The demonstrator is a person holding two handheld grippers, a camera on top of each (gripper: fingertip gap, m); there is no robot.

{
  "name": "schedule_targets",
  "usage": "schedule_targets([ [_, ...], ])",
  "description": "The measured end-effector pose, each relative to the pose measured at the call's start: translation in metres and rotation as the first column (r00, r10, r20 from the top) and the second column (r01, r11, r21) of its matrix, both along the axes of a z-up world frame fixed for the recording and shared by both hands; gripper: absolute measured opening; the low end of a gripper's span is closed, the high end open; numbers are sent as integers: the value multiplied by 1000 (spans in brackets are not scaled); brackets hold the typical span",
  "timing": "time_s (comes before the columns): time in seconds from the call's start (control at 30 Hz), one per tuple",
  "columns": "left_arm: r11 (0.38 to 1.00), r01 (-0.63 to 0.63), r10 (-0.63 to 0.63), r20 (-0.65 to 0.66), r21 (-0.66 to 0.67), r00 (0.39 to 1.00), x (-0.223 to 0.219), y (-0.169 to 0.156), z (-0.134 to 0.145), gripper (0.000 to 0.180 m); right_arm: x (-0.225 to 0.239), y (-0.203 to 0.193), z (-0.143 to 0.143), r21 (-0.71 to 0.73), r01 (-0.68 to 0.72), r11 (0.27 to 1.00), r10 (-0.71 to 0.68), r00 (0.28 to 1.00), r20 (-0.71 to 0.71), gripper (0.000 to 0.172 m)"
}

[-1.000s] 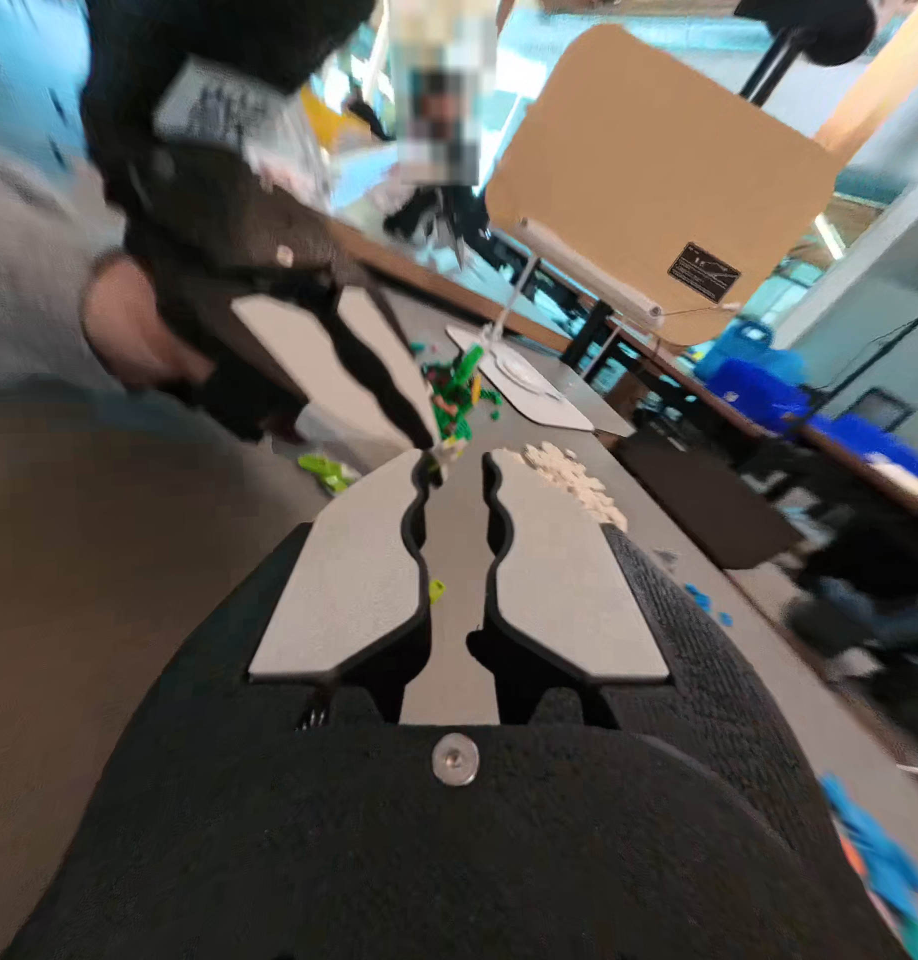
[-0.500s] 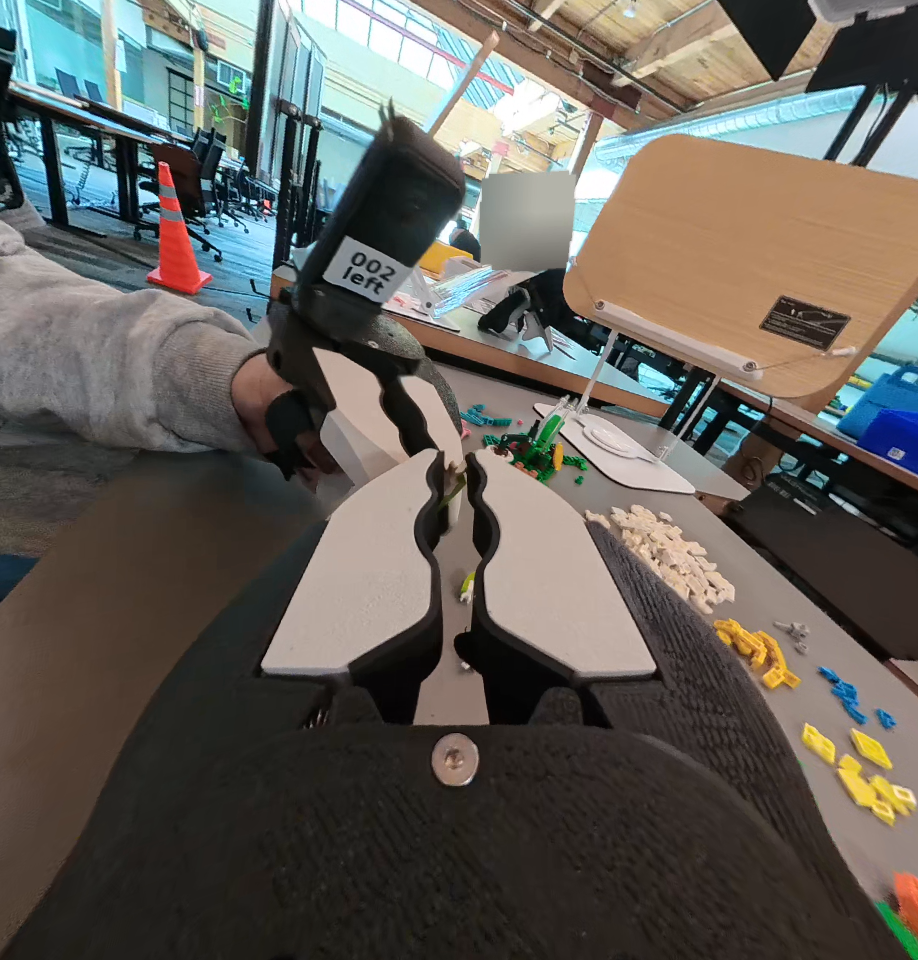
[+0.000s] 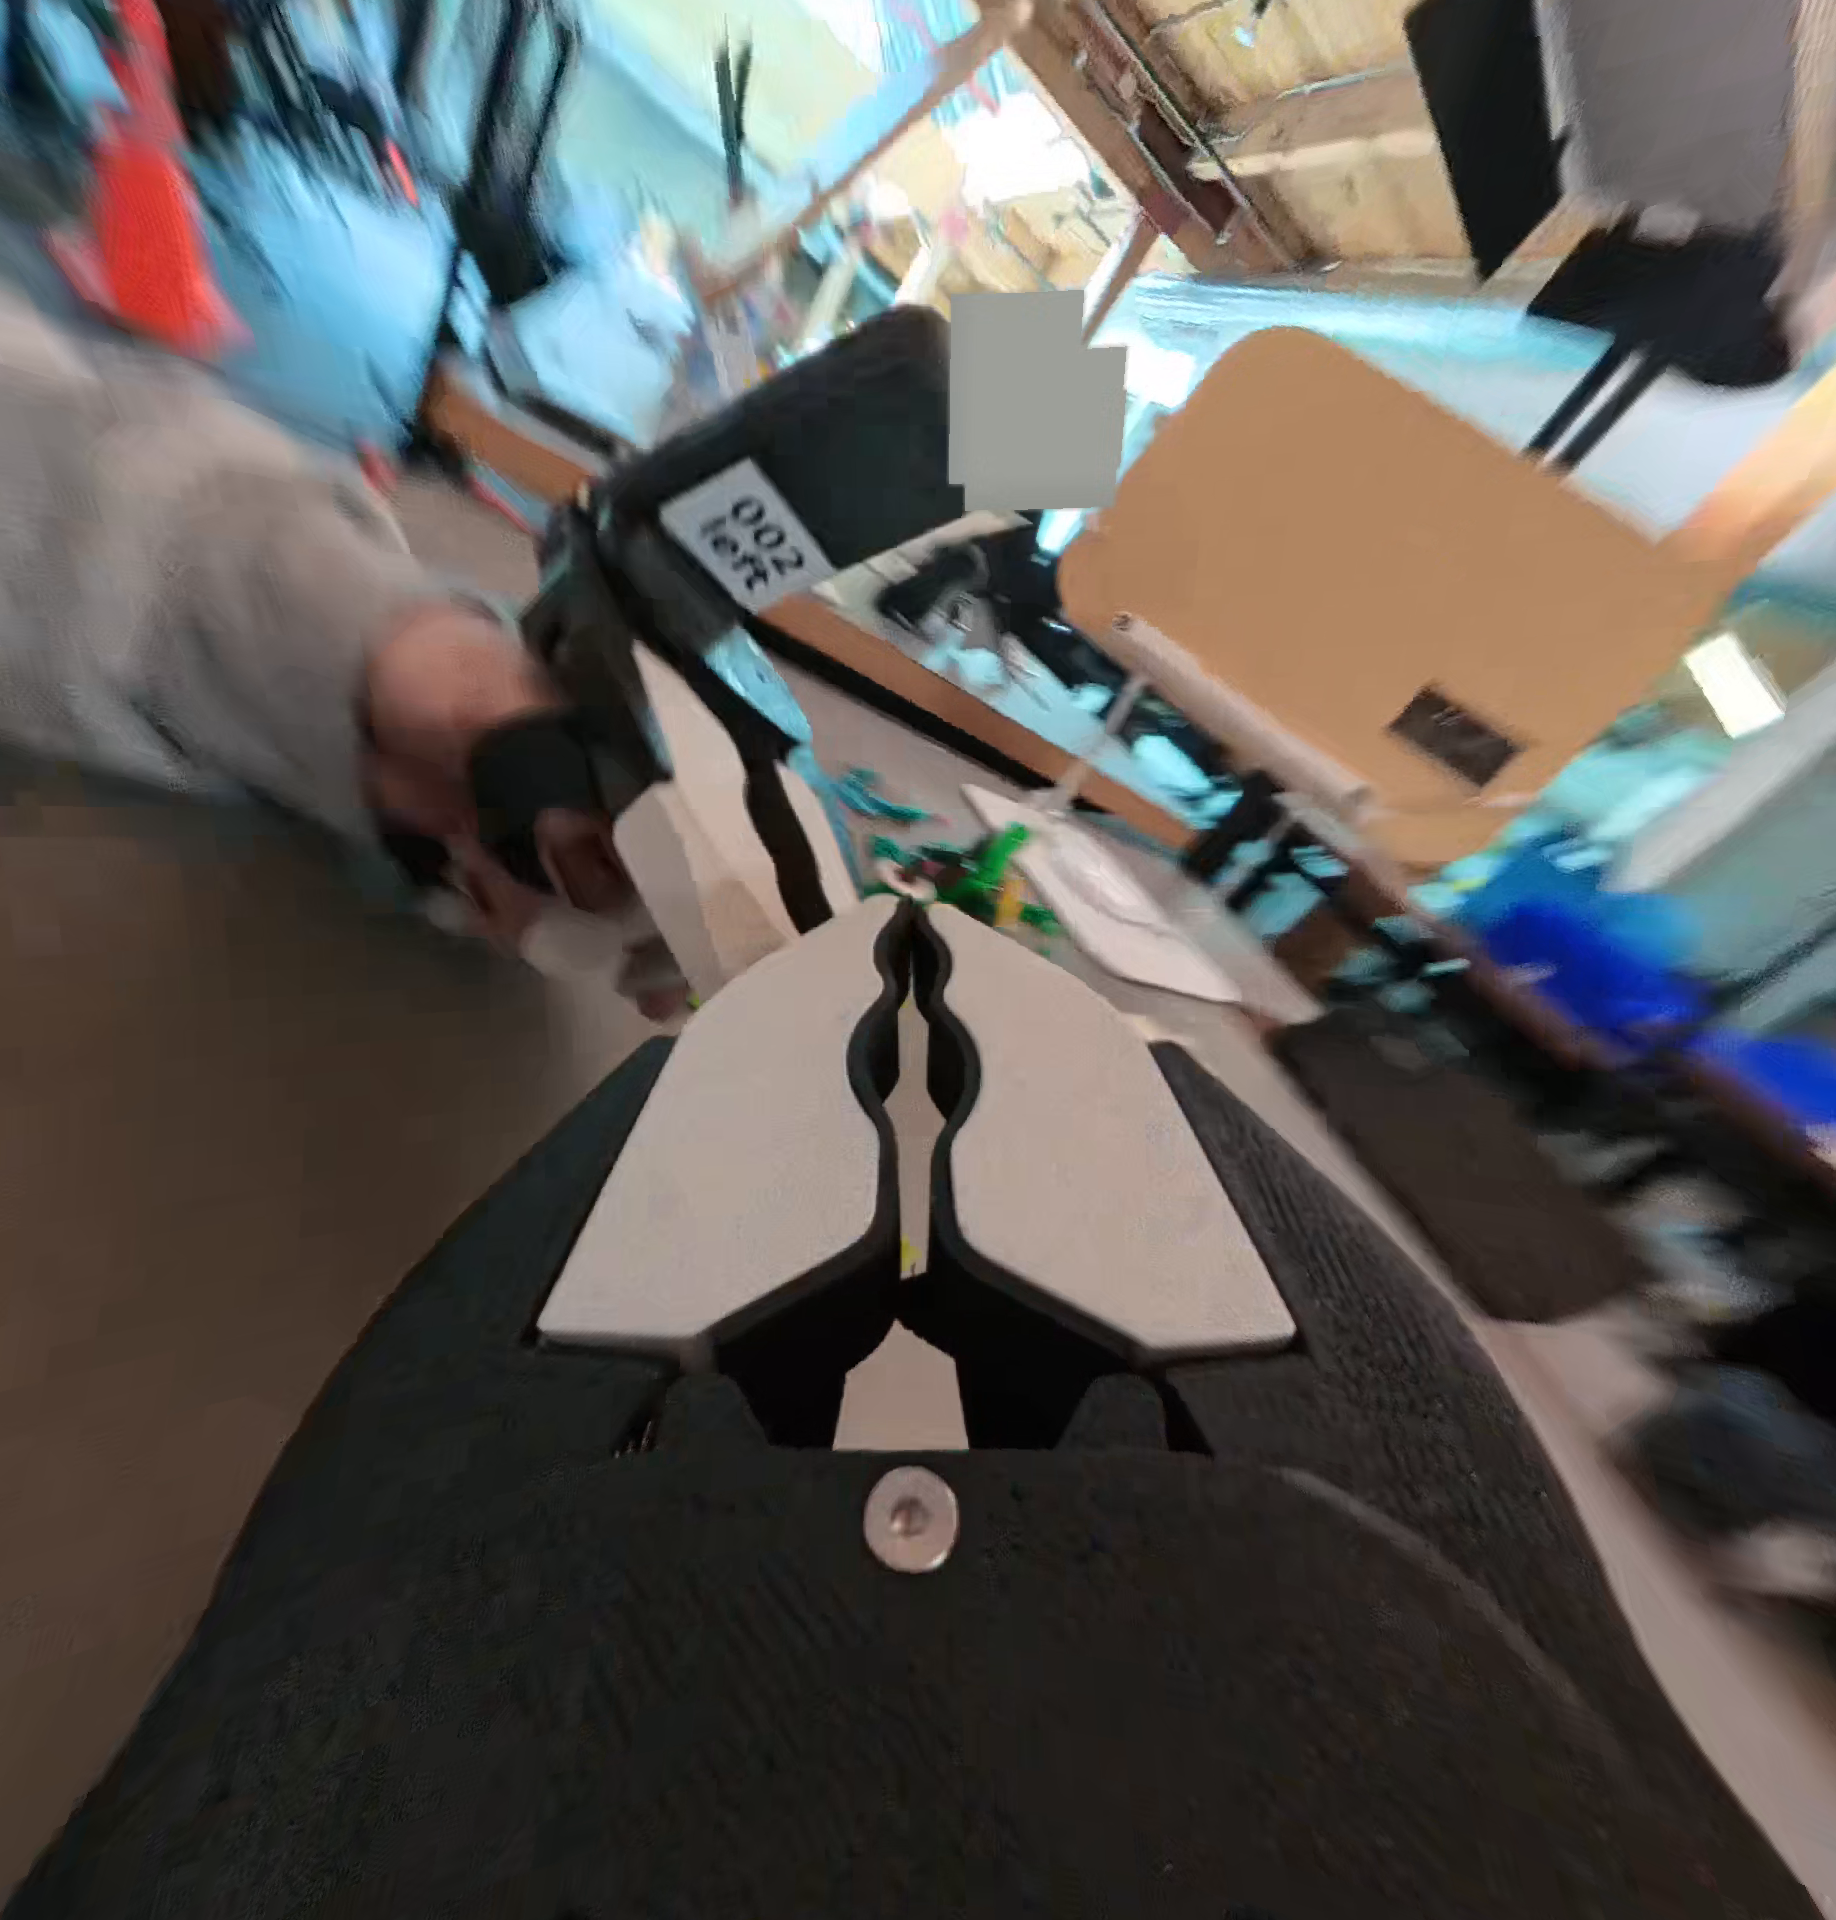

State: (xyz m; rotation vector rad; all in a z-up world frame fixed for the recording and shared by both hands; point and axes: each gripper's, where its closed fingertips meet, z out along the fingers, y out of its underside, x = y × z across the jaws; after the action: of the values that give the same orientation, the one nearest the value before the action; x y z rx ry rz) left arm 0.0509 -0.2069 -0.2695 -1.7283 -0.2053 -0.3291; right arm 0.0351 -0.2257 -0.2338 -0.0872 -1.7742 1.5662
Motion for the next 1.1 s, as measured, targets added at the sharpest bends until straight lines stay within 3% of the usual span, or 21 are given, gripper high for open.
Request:
schedule_targets([
  [0.1,1000,5,-6,-113,-11,994,2,-2,2,7,3,3,4,-148,-105,983,131,975,180,9],
  [0.27,1000,-7,2,-162,-31,987,1,-2,-1,7,11,-4,-4,-169,-190,967,231,932,277,28],
  [0.33,1000,-3,-1,-166,-27,986,1,-3,0,7,13,-5,-4,-198,-219,956,273,911,310,26],
  [0.43,999,14,-21,-192,-37,981,4,-2,-1,7,13,-4,-4,-189,-207,960,256,922,289,11],
  [0.63,998,57,-54,-118,25,992,11,1,6,7,15,-8,-3,-181,-212,960,256,928,270,7],
  [0.9,991,70,-70,-4,114,998,13,1,18,7,15,-8,9,-149,-157,976,174,979,108,7],
  [1.1,981,34,-58,125,189,991,10,2,26,8,13,-7,17,-50,-41,998,37,996,-82,6],
])
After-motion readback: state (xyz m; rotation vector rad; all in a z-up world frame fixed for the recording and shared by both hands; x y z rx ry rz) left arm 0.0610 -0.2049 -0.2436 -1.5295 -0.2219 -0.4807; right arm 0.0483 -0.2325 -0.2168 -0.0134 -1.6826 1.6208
